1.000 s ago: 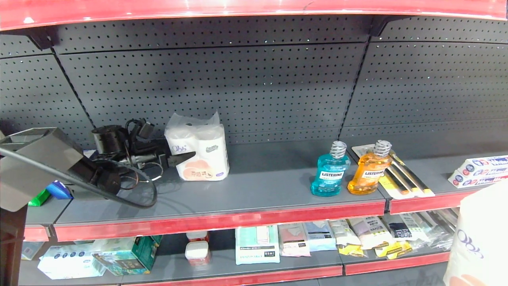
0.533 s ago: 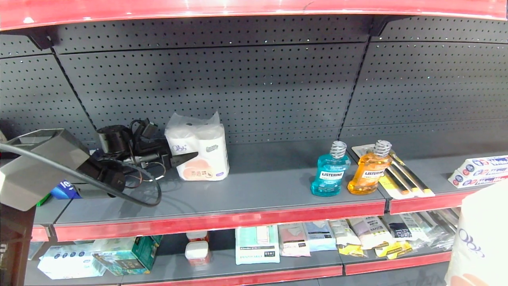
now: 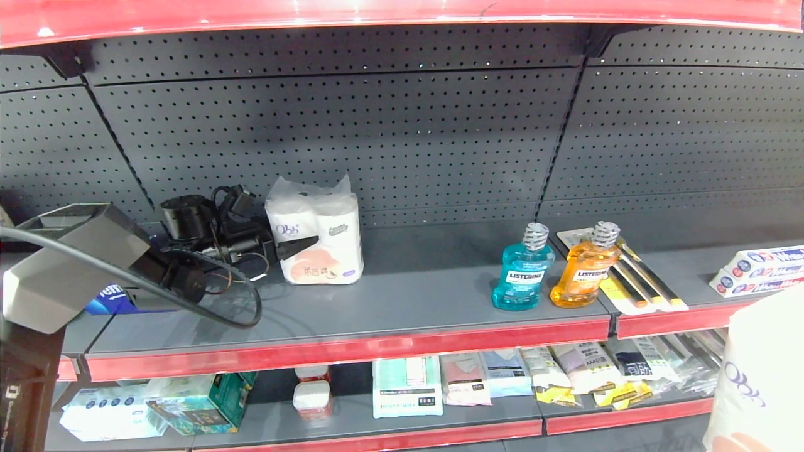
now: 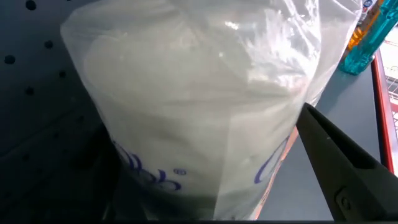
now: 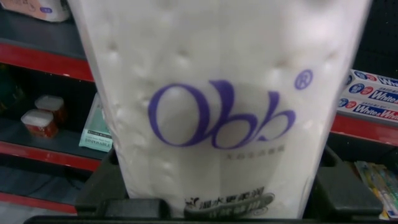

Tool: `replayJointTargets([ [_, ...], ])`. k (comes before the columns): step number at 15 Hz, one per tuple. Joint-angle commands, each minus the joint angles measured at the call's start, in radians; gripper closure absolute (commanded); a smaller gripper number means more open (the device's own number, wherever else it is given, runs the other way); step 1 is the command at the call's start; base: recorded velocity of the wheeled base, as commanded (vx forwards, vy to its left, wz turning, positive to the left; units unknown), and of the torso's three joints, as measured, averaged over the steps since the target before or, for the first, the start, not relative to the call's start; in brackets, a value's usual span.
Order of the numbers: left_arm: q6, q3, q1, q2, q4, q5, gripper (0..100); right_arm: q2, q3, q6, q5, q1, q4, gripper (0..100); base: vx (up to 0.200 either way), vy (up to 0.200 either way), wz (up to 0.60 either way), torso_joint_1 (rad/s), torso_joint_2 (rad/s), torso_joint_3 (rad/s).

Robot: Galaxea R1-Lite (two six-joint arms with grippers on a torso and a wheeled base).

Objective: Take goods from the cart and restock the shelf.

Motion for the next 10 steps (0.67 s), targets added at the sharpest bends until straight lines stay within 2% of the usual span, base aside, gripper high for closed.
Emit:
replayJointTargets([
  [1, -0.001, 0.005, -0.004, -0.001, 0.002, 0.000, 0, -0.001, 0.001, 0.000, 0.000, 0.000, -0.001, 100, 0.000, 0.000, 0.00, 0.000, 0.00, 0.000],
  [6, -0.014, 0.005, -0.021, 0.010, 0.002, -0.027, 0, -0.001, 0.001, 0.000, 0.000, 0.000, 0.001, 100, 0.000, 0.000, 0.00, 0.000, 0.00, 0.000],
  [10, -0.014, 0.000, -0.021, 0.019, 0.000, -0.026, 0, 0.001, 0.002, 0.000, 0.000, 0.000, -0.001, 100, 0.000, 0.000, 0.00, 0.000, 0.00, 0.000],
])
